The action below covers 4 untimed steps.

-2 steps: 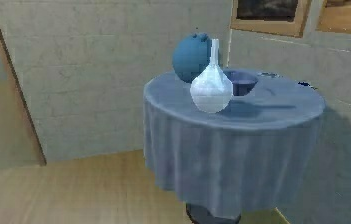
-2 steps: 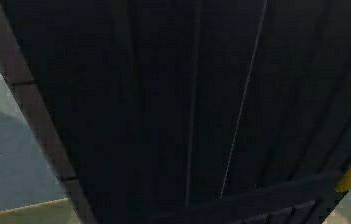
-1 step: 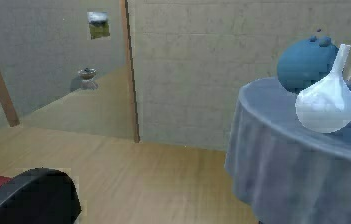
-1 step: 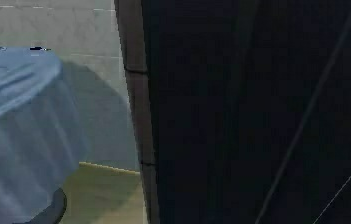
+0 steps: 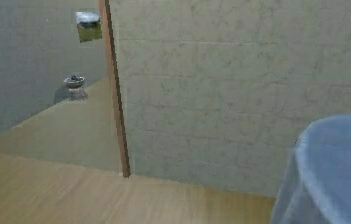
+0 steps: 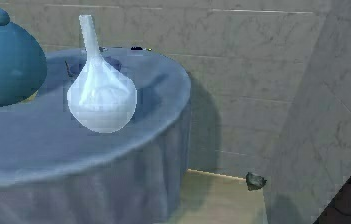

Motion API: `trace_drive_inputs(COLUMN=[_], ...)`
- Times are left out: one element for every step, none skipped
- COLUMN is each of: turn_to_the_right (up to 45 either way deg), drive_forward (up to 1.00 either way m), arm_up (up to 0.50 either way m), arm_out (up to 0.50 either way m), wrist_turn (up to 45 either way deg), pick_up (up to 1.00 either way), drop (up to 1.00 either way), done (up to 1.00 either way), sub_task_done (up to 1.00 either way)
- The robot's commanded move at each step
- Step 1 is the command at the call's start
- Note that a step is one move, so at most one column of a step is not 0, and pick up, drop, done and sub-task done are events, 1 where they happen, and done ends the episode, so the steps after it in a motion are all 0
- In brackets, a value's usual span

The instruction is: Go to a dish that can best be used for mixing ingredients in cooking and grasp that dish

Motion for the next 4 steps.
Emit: trace_drive_inputs(turn_to_the_right=[-15.0, 0.0, 0.0, 0.0], drive_forward=[0.0, 0.0, 0.0, 0.0], arm_up=[0.0, 0.5, 0.38, 0.0], arm_out=[0.0, 0.0, 0.0, 0.4], wrist_turn=[0.0, 0.0, 0.0, 0.0], pick_up=[0.0, 0.0, 0.0, 0.0], drop=[0.0, 0.0, 0.0, 0.0], done=[0.0, 0.0, 0.0, 0.0], sub_task_done=[0.0, 0.0, 0.0, 0.0])
